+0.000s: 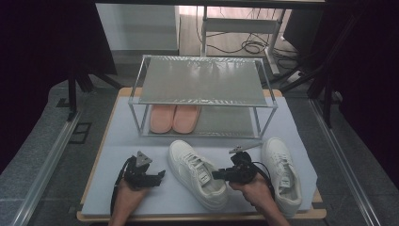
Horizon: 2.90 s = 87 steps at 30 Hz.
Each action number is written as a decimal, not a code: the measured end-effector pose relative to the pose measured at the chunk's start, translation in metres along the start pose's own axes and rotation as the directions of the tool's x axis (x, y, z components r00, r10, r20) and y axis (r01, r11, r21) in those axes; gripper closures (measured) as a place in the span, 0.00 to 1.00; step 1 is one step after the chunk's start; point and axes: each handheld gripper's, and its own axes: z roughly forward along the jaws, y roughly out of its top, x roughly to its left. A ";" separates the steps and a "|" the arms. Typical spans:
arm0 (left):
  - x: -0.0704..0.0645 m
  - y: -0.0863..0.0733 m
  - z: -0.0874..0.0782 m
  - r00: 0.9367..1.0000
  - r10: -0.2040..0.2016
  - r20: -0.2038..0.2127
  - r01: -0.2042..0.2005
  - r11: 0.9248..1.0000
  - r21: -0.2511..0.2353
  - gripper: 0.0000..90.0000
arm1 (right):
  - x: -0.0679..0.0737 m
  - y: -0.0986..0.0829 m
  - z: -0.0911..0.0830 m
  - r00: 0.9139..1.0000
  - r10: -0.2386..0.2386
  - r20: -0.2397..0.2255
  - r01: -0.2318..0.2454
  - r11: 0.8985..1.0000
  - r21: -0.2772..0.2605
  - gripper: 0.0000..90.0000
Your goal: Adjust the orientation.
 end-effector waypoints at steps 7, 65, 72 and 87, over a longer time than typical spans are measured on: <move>0.000 0.000 0.000 1.000 0.004 0.001 -0.004 1.000 0.003 0.18 | -0.009 0.001 -0.006 0.990 0.099 -0.104 -0.103 0.994 -0.031 0.91; 0.000 0.000 0.000 1.000 -0.005 0.002 0.005 1.000 -0.005 0.18 | 0.000 0.053 -0.061 0.857 0.149 -0.493 -0.289 0.932 -0.219 0.91; 0.000 0.000 0.000 1.000 -0.006 0.005 0.006 1.000 -0.002 0.18 | 0.005 0.064 -0.068 0.848 0.132 -0.513 -0.292 0.924 -0.245 0.91; 0.000 0.000 0.000 1.000 -0.003 0.003 0.003 1.000 -0.003 0.18 | -0.001 0.097 -0.069 0.856 0.153 -0.495 -0.349 0.876 -0.333 0.92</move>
